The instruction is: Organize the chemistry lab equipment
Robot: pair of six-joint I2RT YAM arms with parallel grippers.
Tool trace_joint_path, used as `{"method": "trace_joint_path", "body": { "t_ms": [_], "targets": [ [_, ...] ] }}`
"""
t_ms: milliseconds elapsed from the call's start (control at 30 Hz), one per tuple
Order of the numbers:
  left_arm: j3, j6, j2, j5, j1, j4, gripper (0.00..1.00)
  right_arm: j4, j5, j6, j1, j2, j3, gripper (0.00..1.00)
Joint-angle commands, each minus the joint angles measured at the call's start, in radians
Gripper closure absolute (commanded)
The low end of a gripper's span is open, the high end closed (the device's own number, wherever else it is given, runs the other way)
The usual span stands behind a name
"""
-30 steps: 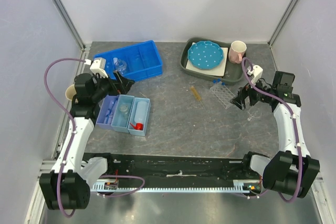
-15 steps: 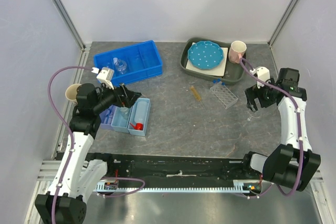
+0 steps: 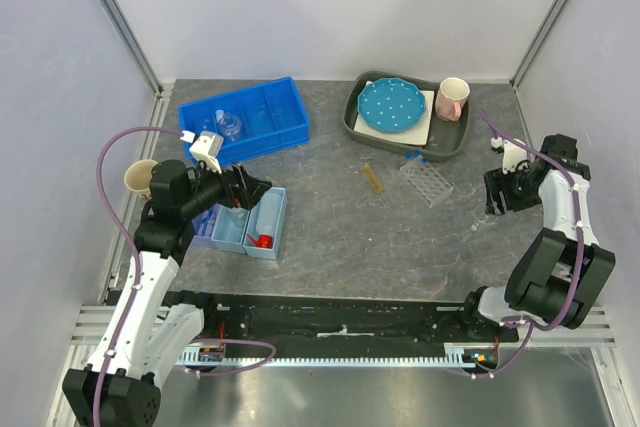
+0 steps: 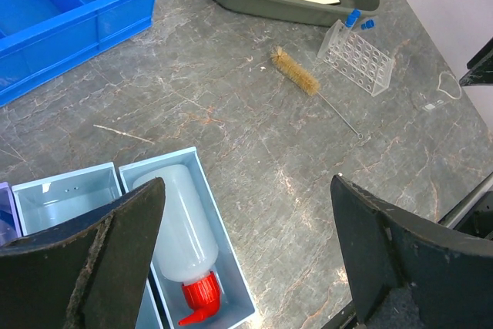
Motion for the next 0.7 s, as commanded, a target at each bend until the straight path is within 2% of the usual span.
{"method": "trace_joint_path", "body": {
  "t_ms": [0,133,400,467,533,667],
  "targets": [
    [0.015,0.037,-0.011,-0.005,-0.006,0.011,0.07,0.056,-0.009,0.034,-0.001,0.028,-0.005,0.3],
    [0.014,0.037,-0.008,-0.005,-0.006,0.011,0.07,0.071,-0.009,0.048,-0.001,0.068,-0.01,0.42],
    [0.014,0.035,-0.002,-0.002,-0.006,0.011,0.07,0.107,0.008,0.054,-0.001,0.116,-0.027,0.56],
    [0.014,0.035,0.001,-0.002,-0.006,0.011,0.07,0.105,-0.001,0.054,0.0,0.131,-0.028,0.64],
    [0.014,0.035,0.002,0.0,-0.006,0.011,0.07,0.107,-0.012,0.053,0.0,0.134,-0.03,0.77],
    [0.01,0.032,0.007,0.019,-0.006,0.023,0.07,0.108,-0.032,0.051,0.0,0.105,-0.045,0.89]
  ]
}}
